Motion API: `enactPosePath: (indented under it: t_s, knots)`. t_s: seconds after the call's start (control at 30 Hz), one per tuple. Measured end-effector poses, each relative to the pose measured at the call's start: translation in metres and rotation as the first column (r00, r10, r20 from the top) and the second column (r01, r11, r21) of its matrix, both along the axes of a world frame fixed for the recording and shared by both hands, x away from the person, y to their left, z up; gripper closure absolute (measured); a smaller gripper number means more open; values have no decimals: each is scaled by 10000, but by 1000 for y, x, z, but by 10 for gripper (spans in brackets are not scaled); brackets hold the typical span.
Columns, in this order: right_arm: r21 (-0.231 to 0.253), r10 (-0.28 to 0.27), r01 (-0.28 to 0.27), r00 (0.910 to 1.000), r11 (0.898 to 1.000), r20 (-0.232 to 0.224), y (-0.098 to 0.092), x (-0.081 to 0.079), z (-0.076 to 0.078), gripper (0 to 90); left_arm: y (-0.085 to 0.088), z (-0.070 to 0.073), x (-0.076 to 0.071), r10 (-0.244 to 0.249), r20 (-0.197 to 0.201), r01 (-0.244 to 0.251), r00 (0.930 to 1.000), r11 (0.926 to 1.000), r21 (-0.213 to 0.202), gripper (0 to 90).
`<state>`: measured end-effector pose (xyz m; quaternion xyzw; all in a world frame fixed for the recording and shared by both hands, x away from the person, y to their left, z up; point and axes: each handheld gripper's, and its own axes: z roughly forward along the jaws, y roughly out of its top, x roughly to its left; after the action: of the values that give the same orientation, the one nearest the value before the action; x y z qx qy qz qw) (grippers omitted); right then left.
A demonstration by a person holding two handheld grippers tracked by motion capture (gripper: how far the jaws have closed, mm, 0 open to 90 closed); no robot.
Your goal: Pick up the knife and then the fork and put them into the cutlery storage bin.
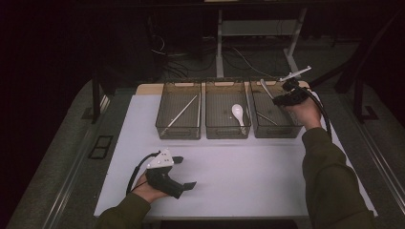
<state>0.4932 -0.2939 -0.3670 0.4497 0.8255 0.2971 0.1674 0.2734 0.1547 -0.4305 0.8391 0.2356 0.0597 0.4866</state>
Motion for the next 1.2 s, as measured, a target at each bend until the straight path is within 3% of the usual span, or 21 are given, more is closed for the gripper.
enactPosePath:
  t_s: [0.1,0.2,0.33,0.5,0.6,0.73,0.97,1.2]
  knots:
    - [332,-114,118,9998,9994,-140,0,1,-1,744,0,0,0,-27,9,27,10000,10000,9,0]
    - [253,-108,110,9999,9996,-85,-1,0,0,715,0,0,0,-36,12,36,10000,10000,5,0]
    - [713,-35,48,9998,9974,-190,-2,-3,4,652,0,0,0,-16,17,16,10000,10000,-9,0]
    - [1781,-55,58,10000,9840,-26,-5,-12,12,569,0,0,0,-11,5,11,10000,10000,23,0]
    - [2133,-19,25,10000,9770,-32,-5,-17,14,510,0,0,0,-9,19,9,10000,10000,43,0]
    - [2163,-50,21,9999,9763,130,-5,-25,13,445,0,0,0,15,29,-15,10000,10000,72,0]
    - [2578,-137,54,9994,9662,305,-9,-36,9,371,0,0,0,31,38,-32,10000,10000,71,0]
    - [2920,88,-245,9985,9561,549,-11,-50,2,350,0,0,0,68,26,-68,10000,10000,19,0]
